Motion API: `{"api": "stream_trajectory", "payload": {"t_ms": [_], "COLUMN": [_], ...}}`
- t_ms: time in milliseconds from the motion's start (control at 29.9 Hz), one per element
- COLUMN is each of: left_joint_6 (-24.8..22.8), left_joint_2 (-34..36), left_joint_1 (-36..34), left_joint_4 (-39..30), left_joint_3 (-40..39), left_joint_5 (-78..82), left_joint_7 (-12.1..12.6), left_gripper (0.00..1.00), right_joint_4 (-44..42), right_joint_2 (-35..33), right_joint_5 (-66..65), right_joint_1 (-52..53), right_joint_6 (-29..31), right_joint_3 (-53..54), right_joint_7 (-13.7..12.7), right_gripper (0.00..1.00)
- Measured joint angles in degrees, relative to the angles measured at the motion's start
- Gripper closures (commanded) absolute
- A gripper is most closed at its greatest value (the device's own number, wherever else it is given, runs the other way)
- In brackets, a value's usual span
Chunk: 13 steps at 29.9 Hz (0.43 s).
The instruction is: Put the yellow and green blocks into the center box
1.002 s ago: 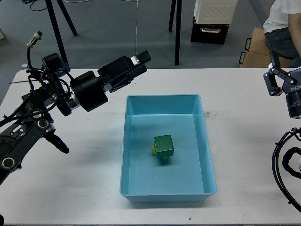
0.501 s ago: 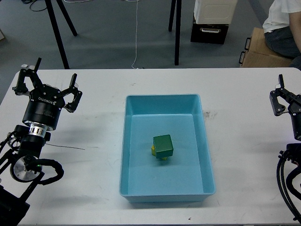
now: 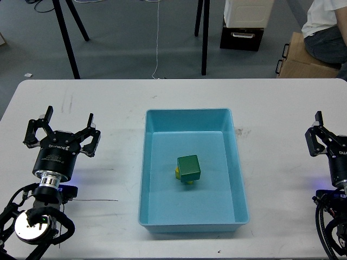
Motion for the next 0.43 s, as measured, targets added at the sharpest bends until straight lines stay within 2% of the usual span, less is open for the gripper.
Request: {"api": "stream_trajectory", "payload": {"t_ms": [134,434], "left_joint_6": [1.7,2.2], "left_joint_2": [-0.6,-1.7], "left_joint_1": [0.6,0.8], "left_joint_4": [-2.3,-2.5], "left_joint_3": [0.0,0.0], "left_joint_5": [-0.4,-0.3], "left_joint_7": [0.3,-0.3], "left_gripper": [0.00,0.00], "right_joint_4": [0.0,0.1], "right_joint_2": [0.0,0.0], "right_joint_5": [-0.2,-0.7], "right_joint_1": [-0.9,-1.4], "right_joint_6": [0.0,0.1], "right_joint_3": [-0.7,-0.4], "right_joint_7": [0.4,0.6], "right_gripper": [0.01,0.01]}}
